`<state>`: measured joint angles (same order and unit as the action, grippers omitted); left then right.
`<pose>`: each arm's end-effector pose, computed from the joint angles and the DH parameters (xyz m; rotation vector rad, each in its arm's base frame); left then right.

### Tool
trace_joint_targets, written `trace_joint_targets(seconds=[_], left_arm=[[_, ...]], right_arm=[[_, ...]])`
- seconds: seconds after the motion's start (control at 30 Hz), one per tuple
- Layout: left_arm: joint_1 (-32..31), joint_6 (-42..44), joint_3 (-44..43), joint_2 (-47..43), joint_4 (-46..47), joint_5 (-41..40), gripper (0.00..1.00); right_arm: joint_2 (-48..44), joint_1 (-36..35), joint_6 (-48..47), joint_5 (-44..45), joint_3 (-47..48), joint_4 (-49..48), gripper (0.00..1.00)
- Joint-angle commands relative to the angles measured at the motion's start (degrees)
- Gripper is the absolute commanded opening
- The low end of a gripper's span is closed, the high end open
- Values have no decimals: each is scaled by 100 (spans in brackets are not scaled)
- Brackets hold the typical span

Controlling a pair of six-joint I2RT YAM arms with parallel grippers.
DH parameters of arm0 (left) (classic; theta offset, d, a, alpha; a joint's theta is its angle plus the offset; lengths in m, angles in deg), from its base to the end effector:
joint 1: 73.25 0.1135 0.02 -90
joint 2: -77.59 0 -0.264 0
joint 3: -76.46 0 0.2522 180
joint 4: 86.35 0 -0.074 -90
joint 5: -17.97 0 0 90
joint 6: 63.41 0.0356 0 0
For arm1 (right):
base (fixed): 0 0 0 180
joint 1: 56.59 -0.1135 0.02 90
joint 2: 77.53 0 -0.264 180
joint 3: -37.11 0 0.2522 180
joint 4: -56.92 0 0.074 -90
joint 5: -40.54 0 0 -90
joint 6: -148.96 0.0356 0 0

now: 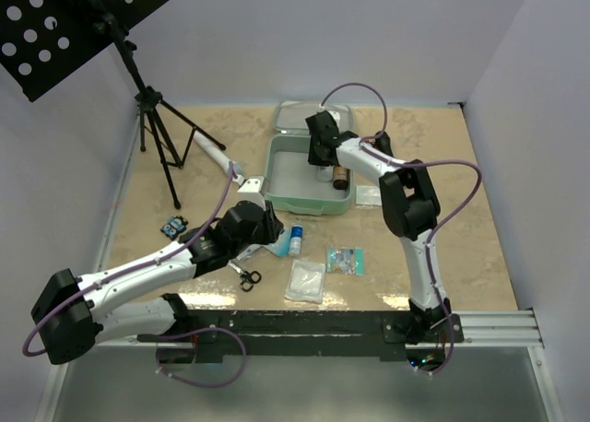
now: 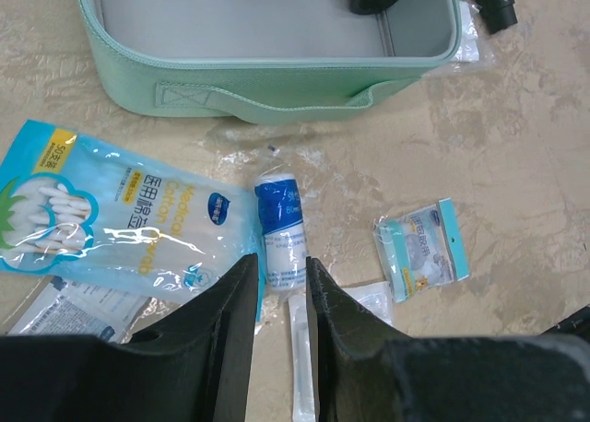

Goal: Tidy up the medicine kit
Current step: Place the pill bottle in the medicine box.

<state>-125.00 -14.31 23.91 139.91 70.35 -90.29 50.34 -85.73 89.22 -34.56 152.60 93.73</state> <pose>0.1550 -0.1786 0.2457 0.0169 2.1779 -0.6100 0.4405 0.2351 0.1858 0.1399 2.3939 0.1694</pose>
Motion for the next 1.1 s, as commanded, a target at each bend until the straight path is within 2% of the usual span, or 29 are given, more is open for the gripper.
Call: trace_joint_targets(seconds=[0.0,0.13,0.27,0.37,0.43,0.53,0.63,0.73,0.8,0.87,1.07], left_arm=[[33,30,-112,-177,58,-63,32],[33,74,-191,-194,58,-98,33],[33,92,-305,-194,49,-134,33],[33,100,-349,-247,5,-300,34],[94,57,-436,-317,-284,-589,34],[392,39,-385,-711,-548,-749,35],[796,82,-261,-1335,-768,-784,38],[894,127,-209,-1679,-961,-907,46],[912,40,-165,-1724,-1084,-933,60],[921,-31,-95,-1741,-1146,-890,66],[938,-400,301,-1803,-1015,-820,79]], right_arm=[[-684,58,112,-241,-109,-134,17],[-992,49,129,-461,-171,-187,26],[-1413,15,77,-628,-451,-344,30],[-1651,-275,-300,-594,-733,-608,30],[-1643,-617,-590,-252,-830,-591,30],[-1634,-978,-688,74,-996,-599,31],[-2098,-1049,-522,172,-1767,-1038,36],[-2994,-1075,-425,84,-2691,-1662,43],[-3547,-1146,-416,84,-3219,-1917,48],[-3978,-1251,-442,127,-3650,-2014,50],[-4780,-1752,-232,145,-4530,-1848,52]])
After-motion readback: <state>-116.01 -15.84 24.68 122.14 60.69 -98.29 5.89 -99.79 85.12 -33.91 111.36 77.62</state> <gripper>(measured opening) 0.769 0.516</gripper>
